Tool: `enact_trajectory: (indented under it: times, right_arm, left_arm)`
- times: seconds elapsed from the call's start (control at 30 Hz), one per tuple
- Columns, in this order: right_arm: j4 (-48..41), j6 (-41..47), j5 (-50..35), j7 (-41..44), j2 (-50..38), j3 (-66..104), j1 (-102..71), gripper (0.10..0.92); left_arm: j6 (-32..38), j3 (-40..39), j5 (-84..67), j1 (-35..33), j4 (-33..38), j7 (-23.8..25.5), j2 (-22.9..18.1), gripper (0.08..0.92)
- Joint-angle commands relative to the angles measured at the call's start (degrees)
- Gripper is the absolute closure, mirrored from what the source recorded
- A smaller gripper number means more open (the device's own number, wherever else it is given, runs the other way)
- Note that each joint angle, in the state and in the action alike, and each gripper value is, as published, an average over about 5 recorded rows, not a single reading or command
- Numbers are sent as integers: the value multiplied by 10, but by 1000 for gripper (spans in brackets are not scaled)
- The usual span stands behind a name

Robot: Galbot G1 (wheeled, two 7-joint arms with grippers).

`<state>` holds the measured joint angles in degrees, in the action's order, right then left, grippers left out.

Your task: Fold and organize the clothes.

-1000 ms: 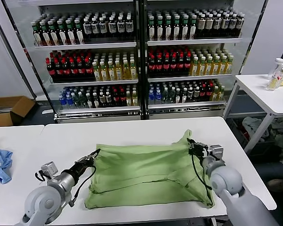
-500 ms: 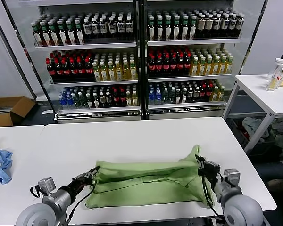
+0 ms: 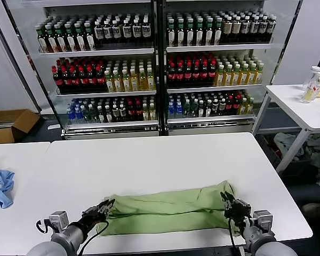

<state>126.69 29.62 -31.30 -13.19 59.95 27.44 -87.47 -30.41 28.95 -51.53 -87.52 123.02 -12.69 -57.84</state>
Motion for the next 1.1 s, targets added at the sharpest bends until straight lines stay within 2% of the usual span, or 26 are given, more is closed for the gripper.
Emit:
enact_trajectory:
  times: [0.03,0.2,0.4,0.5,0.57,0.67,0.83,1.1]
  right_arm:
    - [13,-7,25,0,8,-2,-20,637]
    - [16,-12,30,1,4,-7,-20,490]
    - [13,-17,29,2,-4,-11,-16,300]
    - [11,-21,27,3,-11,-9,-16,231]
    - [10,-23,25,3,-14,-8,-14,212]
    - [9,-25,23,3,-17,-8,-12,204]
    - [7,-29,19,3,-22,-9,-8,202]
    - [10,-30,12,2,-29,-10,1,203]
  left_arm:
    - [48,-13,206,-57,46,-49,-67,636]
    - [62,-27,277,-57,15,-69,-111,489]
    - [63,-46,298,-38,-31,-69,-144,315]
    - [63,-60,300,-35,-41,-60,-154,224]
    - [62,-67,301,-33,-48,-52,-160,203]
    - [62,-72,304,-28,-62,-46,-167,263]
    - [67,-67,288,-23,-78,-43,-172,410]
    - [65,-36,158,-26,-66,-17,-169,635]
